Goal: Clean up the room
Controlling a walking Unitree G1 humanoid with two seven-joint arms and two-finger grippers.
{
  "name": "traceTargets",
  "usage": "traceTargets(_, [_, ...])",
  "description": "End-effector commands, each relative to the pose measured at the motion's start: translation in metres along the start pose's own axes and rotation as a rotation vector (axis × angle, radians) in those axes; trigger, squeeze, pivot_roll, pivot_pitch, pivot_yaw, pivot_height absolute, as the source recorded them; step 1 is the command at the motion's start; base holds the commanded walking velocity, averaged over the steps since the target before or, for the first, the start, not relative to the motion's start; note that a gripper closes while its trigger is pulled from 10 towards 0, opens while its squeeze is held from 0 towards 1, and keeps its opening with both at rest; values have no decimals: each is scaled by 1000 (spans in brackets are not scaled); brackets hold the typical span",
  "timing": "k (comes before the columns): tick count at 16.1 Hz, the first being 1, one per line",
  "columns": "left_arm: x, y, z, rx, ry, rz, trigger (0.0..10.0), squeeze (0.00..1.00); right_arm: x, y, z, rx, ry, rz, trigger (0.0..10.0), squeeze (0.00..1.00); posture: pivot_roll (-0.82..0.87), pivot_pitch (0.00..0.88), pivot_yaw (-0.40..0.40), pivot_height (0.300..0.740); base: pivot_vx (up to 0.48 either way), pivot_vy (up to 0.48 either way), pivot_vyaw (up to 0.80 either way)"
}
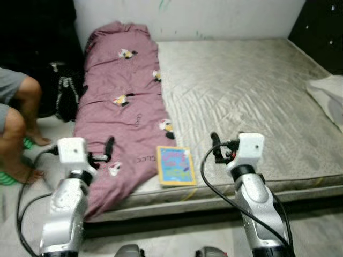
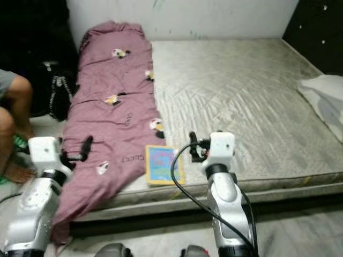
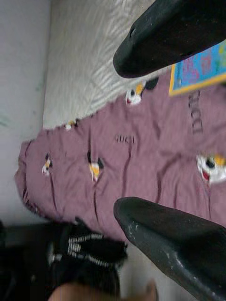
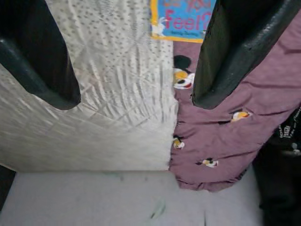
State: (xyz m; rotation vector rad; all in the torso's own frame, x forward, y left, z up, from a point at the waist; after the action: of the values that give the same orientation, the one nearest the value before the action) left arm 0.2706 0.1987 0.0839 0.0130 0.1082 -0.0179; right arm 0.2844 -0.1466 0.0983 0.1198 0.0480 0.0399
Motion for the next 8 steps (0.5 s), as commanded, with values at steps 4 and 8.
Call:
traceTargets(4, [3,-10,10,-8,-45,-64,10000,0,2,-7,4,-10,-10,-20,10000,0,6,0,21,740,79,0,0])
traceTargets(8, [0,-11,8,-3,-42,-75,10000,0,4,-6,4,0,-7,-16,10000,0,6,0,24,740,349,0,0])
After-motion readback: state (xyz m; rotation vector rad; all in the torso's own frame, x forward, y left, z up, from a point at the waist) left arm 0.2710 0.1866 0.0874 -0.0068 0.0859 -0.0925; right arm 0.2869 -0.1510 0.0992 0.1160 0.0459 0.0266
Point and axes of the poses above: a point about 5 cm out from each wrist's last joint towards the gripper, its own x axis pointing out of the wrist towards the gripper, its own z axis along the axis of the wrist's last joint, y = z × x, the point moved 2 cm from there along x, pointing out of the wrist towards the gripper, and after that the axes turned 6 degrees about x, right-handed, at the moved point
